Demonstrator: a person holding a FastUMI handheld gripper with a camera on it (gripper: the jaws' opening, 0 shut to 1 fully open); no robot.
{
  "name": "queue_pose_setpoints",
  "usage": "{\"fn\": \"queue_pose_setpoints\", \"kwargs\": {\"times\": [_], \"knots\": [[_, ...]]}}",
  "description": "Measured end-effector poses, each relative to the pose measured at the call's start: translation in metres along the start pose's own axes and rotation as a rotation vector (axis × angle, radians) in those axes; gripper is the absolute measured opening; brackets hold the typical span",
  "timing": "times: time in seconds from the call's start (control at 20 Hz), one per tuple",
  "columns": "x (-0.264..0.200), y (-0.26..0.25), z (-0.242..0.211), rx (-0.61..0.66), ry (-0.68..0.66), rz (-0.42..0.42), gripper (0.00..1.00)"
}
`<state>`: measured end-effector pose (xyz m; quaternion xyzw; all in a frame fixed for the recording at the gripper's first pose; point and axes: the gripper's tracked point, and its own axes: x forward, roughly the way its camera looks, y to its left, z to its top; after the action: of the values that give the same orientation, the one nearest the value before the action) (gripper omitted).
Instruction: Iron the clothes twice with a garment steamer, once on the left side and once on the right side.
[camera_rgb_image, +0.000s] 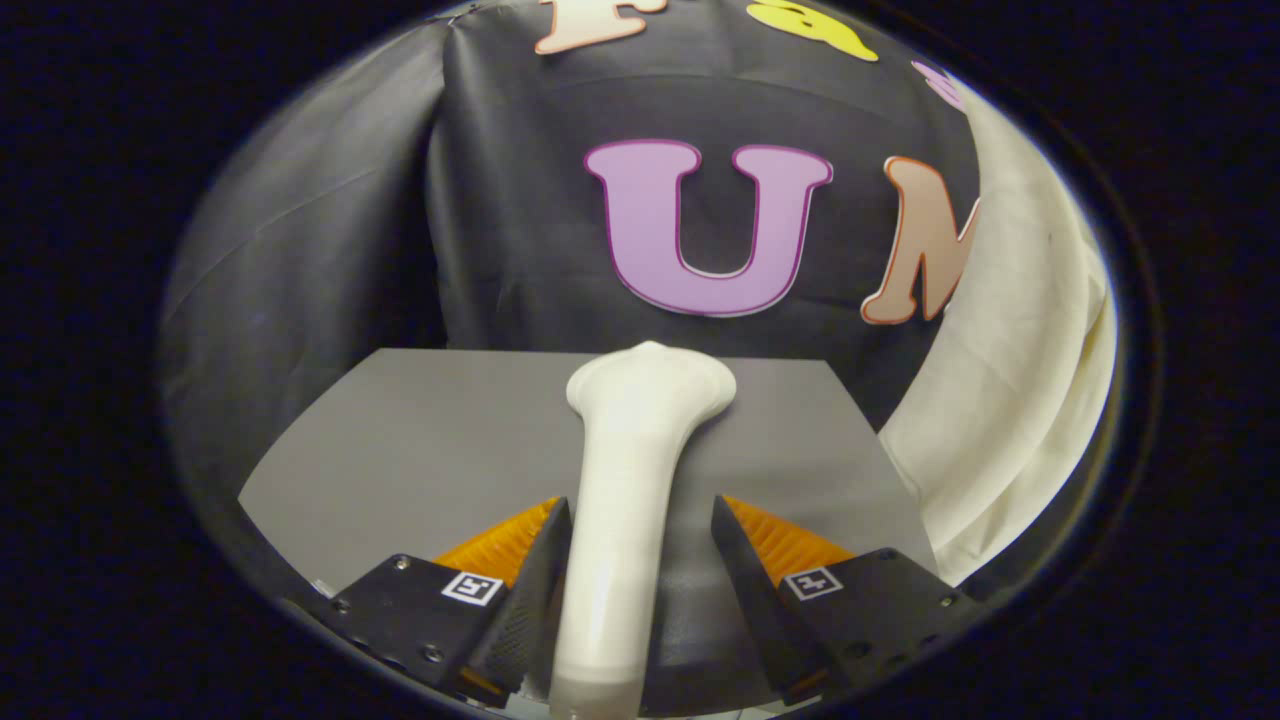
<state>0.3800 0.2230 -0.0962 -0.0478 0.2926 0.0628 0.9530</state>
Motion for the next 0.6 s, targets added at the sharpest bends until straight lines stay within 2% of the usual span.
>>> {"fn": "queue_pose_setpoints", "kwargs": {"times": [0.1, 0.25, 0.35, 0.4, 0.5, 0.6], "knots": [[0.003, 0.004, 0.004, -0.018, 0.026, 0.011, 0.69], [0.006, 0.012, 0.005, -0.06, 0.03, 0.042, 0.53], [0.0, 0.025, 0.005, 0.001, 0.03, 0.099, 0.47], [-0.003, 0.032, 0.008, 0.033, 0.006, 0.112, 0.4], [-0.012, 0.025, 0.019, -0.036, -0.031, 0.087, 0.36], [-0.028, 0.031, 0.017, -0.047, -0.056, 0.086, 0.35]]}}
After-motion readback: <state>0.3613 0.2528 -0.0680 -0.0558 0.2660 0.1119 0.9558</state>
